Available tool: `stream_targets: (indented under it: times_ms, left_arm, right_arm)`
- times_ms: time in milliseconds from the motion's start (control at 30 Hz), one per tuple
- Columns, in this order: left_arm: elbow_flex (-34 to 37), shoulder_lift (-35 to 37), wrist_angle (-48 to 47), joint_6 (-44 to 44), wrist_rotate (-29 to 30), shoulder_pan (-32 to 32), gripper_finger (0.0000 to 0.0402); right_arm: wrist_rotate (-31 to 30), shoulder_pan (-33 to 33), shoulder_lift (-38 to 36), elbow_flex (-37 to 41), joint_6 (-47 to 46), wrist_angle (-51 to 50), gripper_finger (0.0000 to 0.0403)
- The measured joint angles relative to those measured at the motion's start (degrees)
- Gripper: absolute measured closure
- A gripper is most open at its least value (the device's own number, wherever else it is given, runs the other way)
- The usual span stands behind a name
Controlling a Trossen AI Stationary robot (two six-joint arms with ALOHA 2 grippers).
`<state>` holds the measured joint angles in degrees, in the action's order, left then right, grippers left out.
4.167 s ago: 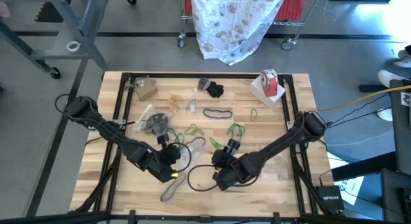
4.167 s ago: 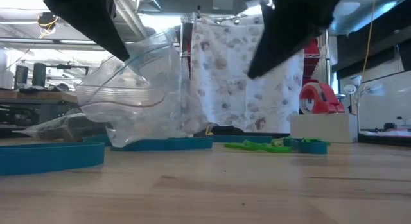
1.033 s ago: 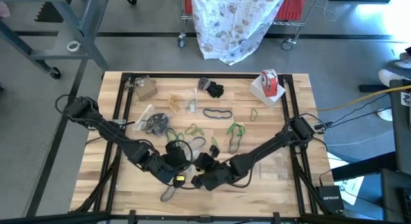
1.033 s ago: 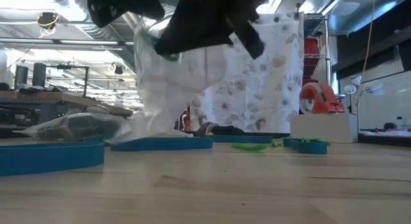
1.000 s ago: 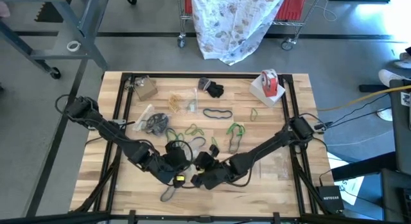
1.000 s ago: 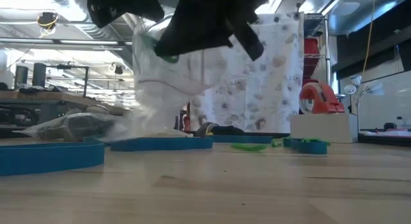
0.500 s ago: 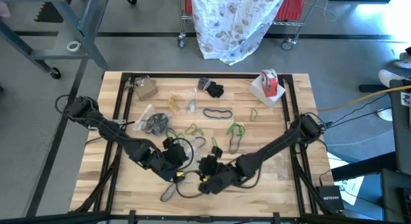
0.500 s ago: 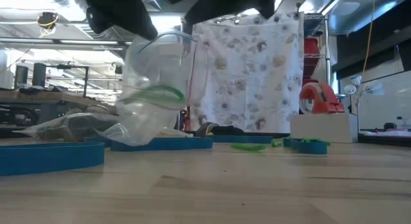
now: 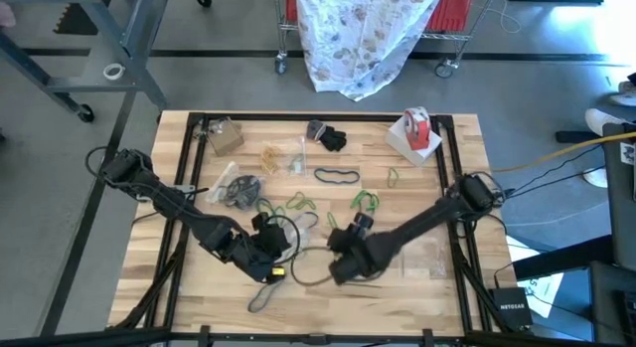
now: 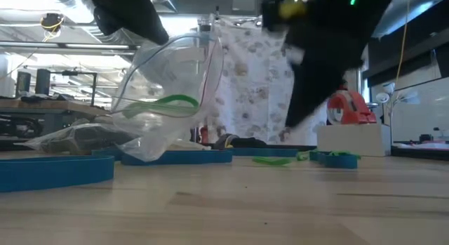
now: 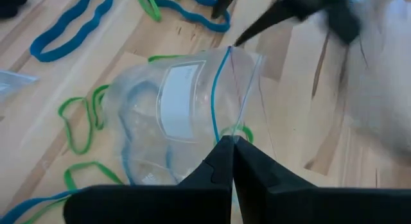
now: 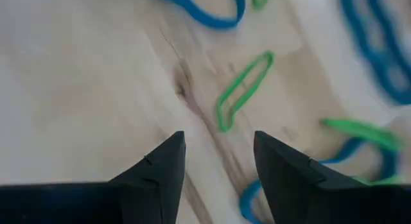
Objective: Sort rubber bands
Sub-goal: Put the green rubber band into the transparent zip bag
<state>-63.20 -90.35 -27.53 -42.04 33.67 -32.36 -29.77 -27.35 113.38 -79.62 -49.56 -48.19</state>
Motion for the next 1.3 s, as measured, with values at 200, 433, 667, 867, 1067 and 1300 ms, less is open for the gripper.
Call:
stream_targets:
  times_ms: [200,433,667,867,1067,1300]
  left_arm:
    - [0.00,0.00,-0.71,0.07,0.09,-0.76,0.0402]
    - [0.00,0.00,-0.72,0.48,0.04,-1.53,0.0401]
    - [0.00,0.00,-0.64,1.55,0.00,-1.53,0.0401]
    - [0.00,0.00,-0.78,-1.74,-0.02,-1.22,0.0401]
    - [0.01,0.00,-0.06,-2.51,0.02,-1.07,0.0402]
    - [0.02,0.00,4.61,-2.32,0.04,-1.24,0.0402]
  right_arm:
    - [4.72,6.38,0.02,10.12,0.32,13.72,0.0226]
    - [7.42,9.02,-0.42,12.77,2.69,19.43,0.0259]
    - [9.98,6.98,-0.52,12.18,3.00,19.09,0.0390]
    - [11.27,-0.65,-1.41,5.50,1.80,16.88,0.0399]
    - [5.21,-7.08,-1.49,-2.41,2.71,21.53,0.0400]
    - [-8.28,-7.55,-1.50,-4.11,6.78,33.89,0.0401]
